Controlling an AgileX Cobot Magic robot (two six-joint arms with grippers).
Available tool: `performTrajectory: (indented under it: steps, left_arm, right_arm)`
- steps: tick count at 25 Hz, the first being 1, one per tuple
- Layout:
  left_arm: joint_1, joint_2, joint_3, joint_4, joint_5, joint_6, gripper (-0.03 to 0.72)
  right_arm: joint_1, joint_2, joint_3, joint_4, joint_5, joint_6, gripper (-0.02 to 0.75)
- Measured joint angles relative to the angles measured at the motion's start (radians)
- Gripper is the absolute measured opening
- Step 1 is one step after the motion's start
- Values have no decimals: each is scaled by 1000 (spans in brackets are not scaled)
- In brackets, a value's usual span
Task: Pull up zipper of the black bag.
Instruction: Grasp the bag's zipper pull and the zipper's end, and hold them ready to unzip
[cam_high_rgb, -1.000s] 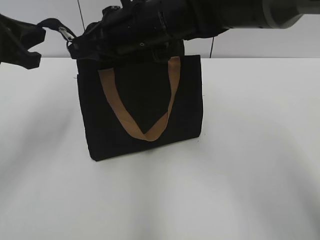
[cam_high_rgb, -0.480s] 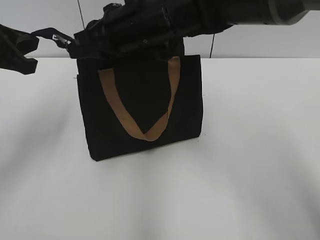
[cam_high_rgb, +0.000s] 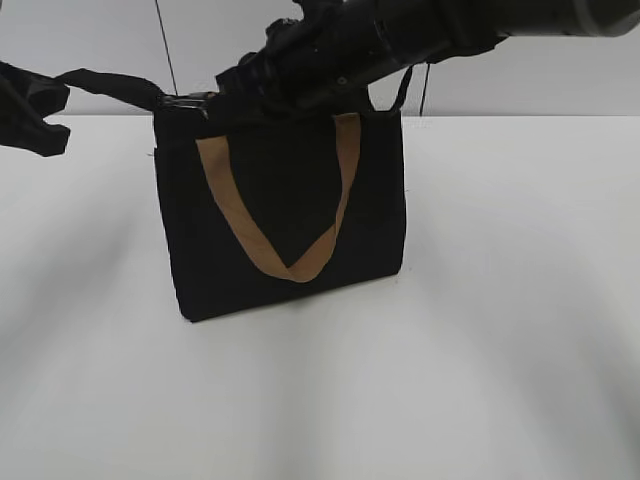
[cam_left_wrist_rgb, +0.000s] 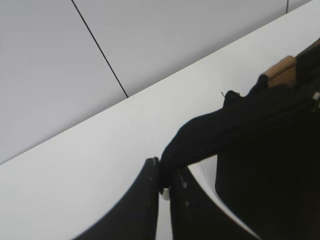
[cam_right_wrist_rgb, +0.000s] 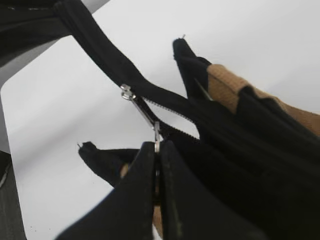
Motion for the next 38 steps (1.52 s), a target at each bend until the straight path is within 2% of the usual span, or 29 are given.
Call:
performTrajectory:
  steps: [13,30,38]
  left_arm:
    - [-9,0,0,0,9,0,27]
    - [-7,0,0,-8,49,0,26]
    - [-7,0,0,-46,49,0,26]
  right_arm:
    - [-100,-43,0,-136,60,87,-15]
    - [-227,-83,0,-443,114,251,-15]
    - [-236,-113,0,-468,123,262,-15]
